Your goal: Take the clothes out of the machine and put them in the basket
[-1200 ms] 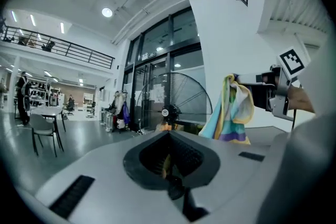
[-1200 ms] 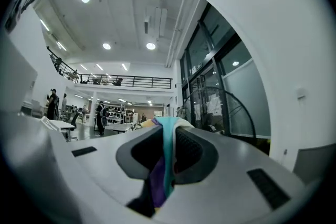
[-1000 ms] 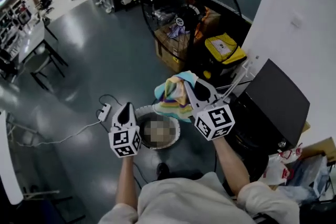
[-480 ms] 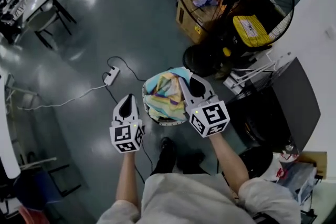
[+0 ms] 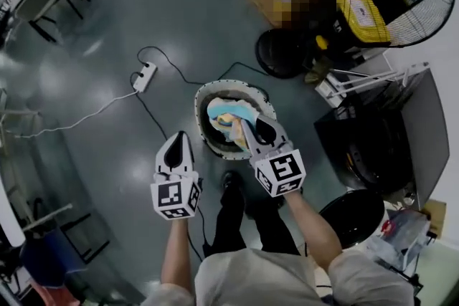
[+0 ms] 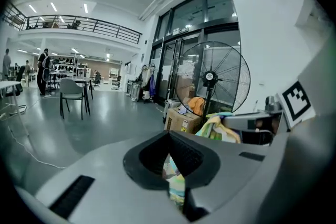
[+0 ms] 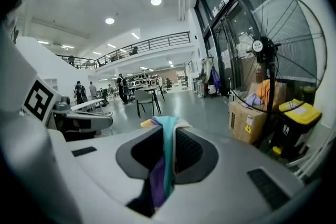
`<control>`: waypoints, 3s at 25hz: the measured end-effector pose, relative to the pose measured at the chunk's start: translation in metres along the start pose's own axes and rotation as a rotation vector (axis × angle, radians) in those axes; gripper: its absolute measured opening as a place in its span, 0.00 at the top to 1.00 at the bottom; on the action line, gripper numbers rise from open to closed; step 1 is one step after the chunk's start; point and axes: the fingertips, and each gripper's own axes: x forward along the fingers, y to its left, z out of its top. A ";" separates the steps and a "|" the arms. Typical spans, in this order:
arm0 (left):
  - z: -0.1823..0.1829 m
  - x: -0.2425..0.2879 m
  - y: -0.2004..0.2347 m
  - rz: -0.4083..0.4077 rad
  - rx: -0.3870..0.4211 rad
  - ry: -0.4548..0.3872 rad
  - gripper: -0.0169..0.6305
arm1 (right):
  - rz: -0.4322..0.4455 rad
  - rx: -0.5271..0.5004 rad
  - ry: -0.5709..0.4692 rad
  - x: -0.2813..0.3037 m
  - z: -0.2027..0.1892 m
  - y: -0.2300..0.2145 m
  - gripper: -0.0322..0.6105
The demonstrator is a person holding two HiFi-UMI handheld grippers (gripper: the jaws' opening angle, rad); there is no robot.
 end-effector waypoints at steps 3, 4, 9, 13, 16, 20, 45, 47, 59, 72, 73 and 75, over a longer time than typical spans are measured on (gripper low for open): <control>-0.037 0.015 0.010 0.015 -0.005 0.028 0.95 | -0.002 0.012 0.062 0.028 -0.065 -0.010 0.85; -0.050 0.017 0.013 0.022 -0.006 0.035 0.95 | -0.002 0.016 0.082 0.035 -0.086 -0.013 0.85; -0.112 0.029 0.027 0.029 -0.018 0.073 0.95 | -0.028 0.052 0.151 0.075 -0.178 -0.028 0.85; -0.159 0.038 0.032 0.024 -0.029 0.096 0.95 | -0.040 0.083 0.228 0.110 -0.254 -0.040 0.83; -0.184 0.045 0.031 0.017 -0.024 0.107 0.95 | -0.026 0.115 0.302 0.134 -0.304 -0.044 0.54; -0.194 0.040 0.027 0.012 -0.033 0.116 0.95 | -0.035 0.086 0.303 0.133 -0.318 -0.037 0.47; -0.016 0.038 -0.145 -0.212 0.086 0.046 0.95 | -0.336 0.098 0.003 -0.107 -0.062 -0.117 0.91; -0.001 0.038 -0.182 -0.270 0.110 0.038 0.95 | -0.395 0.106 -0.016 -0.150 -0.051 -0.136 0.91; 0.064 0.002 -0.374 -0.527 0.205 -0.002 0.95 | -0.790 0.133 -0.132 -0.431 -0.003 -0.223 0.91; 0.102 -0.044 -0.477 -0.620 0.261 -0.075 0.95 | -0.991 0.111 -0.205 -0.601 0.016 -0.244 0.92; 0.104 -0.047 -0.476 -0.619 0.276 -0.082 0.95 | -0.996 0.111 -0.209 -0.604 0.017 -0.243 0.92; 0.107 -0.051 -0.474 -0.615 0.291 -0.092 0.95 | -0.997 0.106 -0.213 -0.608 0.018 -0.242 0.92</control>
